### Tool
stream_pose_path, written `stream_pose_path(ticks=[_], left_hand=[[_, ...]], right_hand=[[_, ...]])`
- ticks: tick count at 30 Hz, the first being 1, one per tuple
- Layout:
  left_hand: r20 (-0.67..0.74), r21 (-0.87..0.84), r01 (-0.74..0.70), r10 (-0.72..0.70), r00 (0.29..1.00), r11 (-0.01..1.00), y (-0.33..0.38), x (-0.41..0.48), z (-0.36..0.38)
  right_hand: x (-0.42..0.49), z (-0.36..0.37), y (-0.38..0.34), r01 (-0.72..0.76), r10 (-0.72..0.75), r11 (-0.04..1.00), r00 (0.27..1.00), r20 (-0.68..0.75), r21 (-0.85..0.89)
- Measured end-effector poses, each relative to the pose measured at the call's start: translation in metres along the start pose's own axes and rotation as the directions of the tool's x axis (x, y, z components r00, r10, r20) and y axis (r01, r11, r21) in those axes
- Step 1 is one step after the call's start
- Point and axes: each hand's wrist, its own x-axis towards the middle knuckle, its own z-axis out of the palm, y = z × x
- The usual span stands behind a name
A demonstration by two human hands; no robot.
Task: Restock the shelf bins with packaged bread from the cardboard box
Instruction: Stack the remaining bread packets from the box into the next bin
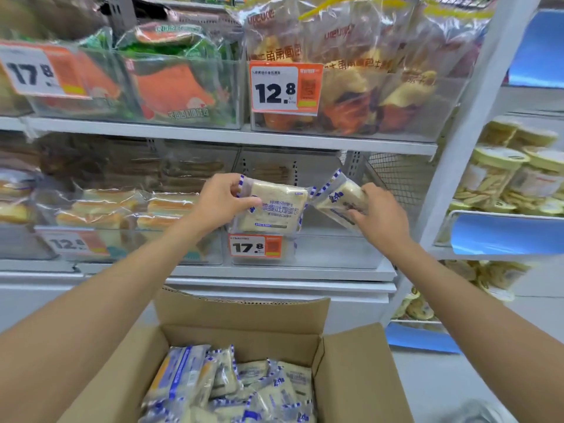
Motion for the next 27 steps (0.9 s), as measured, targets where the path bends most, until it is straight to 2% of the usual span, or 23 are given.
stream_pose_path(ticks=[4, 8, 10, 11, 13, 14, 17, 19, 22, 27], left_hand=[[0.036, 0.028, -0.062, 0.061, 0.997, 0.998, 0.005, -0.003, 0.027], [0.157, 0.249, -0.076, 0.037, 0.987, 0.966, -0.001, -0.006, 0.009], [0.195, 0.458, -0.152, 0.068, 0.978, 0.876, -0.001, -0.007, -0.004], [0.203, 0.557, -0.240, 0.149, 0.968, 0.795, 0.004, -0.008, -0.005], [0.294, 0.637, -0.461, 0.359, 0.886, 0.617, 0.017, -0.008, 0.009], [0.362, 0.627, -0.517, 0.370, 0.856, 0.582, 0.023, -0.010, 0.023], [0.458, 0.649, -0.491, 0.216, 0.862, 0.581, 0.017, -0.014, 0.059], [0.442, 0.681, -0.471, 0.198, 0.875, 0.560, -0.005, -0.016, 0.056], [0.439, 0.676, -0.453, 0.177, 0.881, 0.581, -0.025, -0.020, 0.040], [0.516, 0.712, -0.490, 0.098, 0.851, 0.504, 0.000, -0.026, 0.071]], right_hand=[[0.002, 0.008, -0.002, -0.024, 0.024, 0.999, 1.000, 0.009, 0.022], [-0.004, 0.014, 0.001, -0.016, 0.014, 0.999, 0.998, 0.054, 0.030], [-0.005, 0.016, 0.003, -0.003, 0.001, 1.000, 0.998, 0.066, 0.029], [-0.005, 0.016, 0.003, -0.001, -0.002, 0.999, 0.998, 0.071, 0.036], [-0.004, 0.018, 0.003, 0.001, -0.004, 0.999, 0.997, 0.074, 0.047], [-0.004, 0.019, 0.002, -0.003, -0.001, 0.999, 0.997, 0.076, 0.051], [-0.006, 0.021, 0.003, -0.012, 0.007, 0.998, 0.995, 0.095, 0.056], [-0.006, 0.022, 0.006, -0.015, 0.009, 0.998, 0.994, 0.106, 0.054], [-0.004, 0.024, 0.007, -0.005, -0.001, 0.999, 0.993, 0.121, 0.045], [0.003, 0.027, -0.001, -0.016, 0.003, 0.997, 0.983, 0.183, 0.074]])
